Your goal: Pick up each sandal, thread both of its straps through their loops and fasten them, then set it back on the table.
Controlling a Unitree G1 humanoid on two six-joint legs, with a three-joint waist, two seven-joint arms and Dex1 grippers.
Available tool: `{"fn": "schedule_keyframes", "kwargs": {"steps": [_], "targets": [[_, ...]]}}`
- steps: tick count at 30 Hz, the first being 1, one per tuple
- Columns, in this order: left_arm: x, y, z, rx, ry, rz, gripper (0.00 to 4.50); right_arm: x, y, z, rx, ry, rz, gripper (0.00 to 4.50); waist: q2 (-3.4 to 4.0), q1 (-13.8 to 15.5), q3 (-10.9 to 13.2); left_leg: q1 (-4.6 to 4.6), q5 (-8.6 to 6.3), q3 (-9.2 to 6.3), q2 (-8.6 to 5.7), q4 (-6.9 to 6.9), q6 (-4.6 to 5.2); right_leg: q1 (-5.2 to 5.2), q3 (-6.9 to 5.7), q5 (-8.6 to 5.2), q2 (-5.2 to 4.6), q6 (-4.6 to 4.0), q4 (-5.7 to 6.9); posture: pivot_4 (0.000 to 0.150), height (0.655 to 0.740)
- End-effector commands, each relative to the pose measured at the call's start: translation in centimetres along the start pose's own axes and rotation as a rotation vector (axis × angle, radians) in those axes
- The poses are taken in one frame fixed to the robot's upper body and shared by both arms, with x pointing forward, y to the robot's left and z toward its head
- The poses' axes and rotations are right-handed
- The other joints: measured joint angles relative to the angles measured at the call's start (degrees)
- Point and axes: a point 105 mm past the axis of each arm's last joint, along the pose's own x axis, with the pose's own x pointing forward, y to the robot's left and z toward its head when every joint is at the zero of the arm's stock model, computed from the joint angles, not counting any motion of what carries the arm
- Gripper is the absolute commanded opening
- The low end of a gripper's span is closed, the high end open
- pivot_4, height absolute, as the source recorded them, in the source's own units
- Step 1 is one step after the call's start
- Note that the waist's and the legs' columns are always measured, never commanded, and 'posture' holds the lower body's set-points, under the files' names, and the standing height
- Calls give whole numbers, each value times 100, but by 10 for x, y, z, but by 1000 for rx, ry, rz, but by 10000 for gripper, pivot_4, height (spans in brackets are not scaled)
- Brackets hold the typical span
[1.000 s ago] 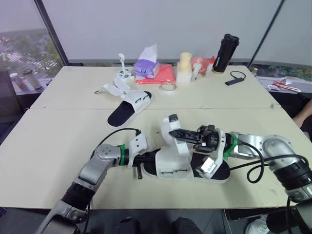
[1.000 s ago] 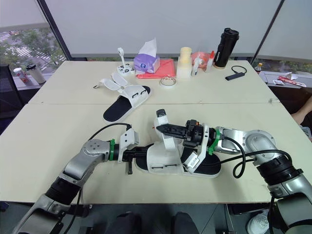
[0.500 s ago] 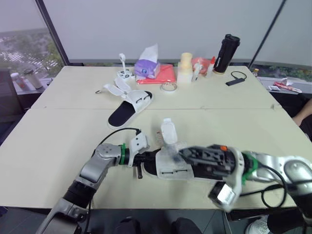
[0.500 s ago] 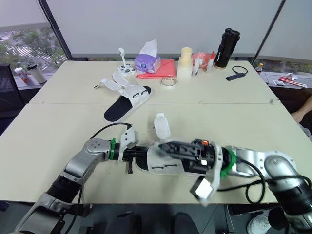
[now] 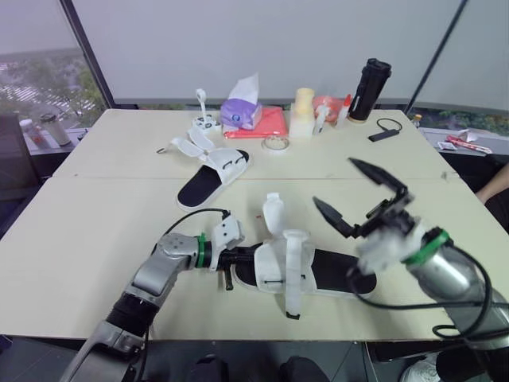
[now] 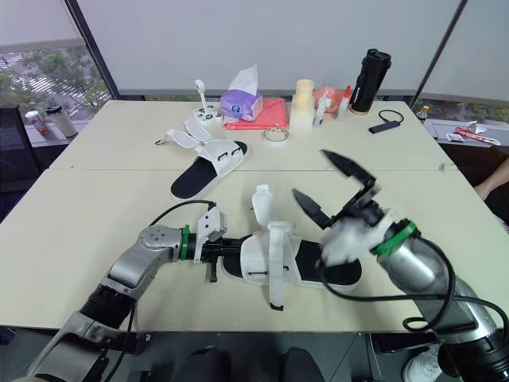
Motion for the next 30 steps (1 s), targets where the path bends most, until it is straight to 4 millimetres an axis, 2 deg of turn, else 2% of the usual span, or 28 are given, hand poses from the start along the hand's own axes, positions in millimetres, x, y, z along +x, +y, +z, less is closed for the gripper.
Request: {"fn": "schedule_keyframes", "kwargs": {"steps": [1,3,8,11,16,24,30], "targets": [[-15,-5,6,17,9,-17,0,-13,30,19,498,69,275,44633,1,-2,0,-1,-5,-3,5,0,9,-1,0,0,-2,0,-1,1500,7400],[-23,-8,8,30,23,-24,0,-28,47,36,685,89,457,44633,5,-4,2,-5,-14,-6,9,-1,24,-4,1,-1,-1,-1,-5,1500,7400],[-30,-12,11,34,36,-29,0,-54,46,43,1027,180,623,44633,-1,-1,4,1,-15,-5,12,2,26,7,1,-1,-2,0,-11,1500,7400],[-27,-16,9,34,41,-33,0,-66,55,45,1097,213,683,44633,-4,41,4,-1,-16,-6,9,3,26,10,-1,-2,-1,-1,-19,1500,7400],[-20,-18,9,32,35,-34,0,-90,86,46,1169,329,830,44633,-4,119,4,-8,-19,0,-3,3,33,1,-1,-1,1,2,-26,1500,7400],[-12,-22,10,19,12,-30,0,-89,115,23,1174,416,762,44633,-5,122,4,-12,-21,1,-7,8,35,-2,0,-2,5,3,-29,1500,7400],[-11,-23,8,9,11,-24,0,-77,123,16,1175,411,729,44633,-4,117,3,-12,-22,0,-6,8,36,-3,1,-2,9,3,-30,1500,7400]]}}
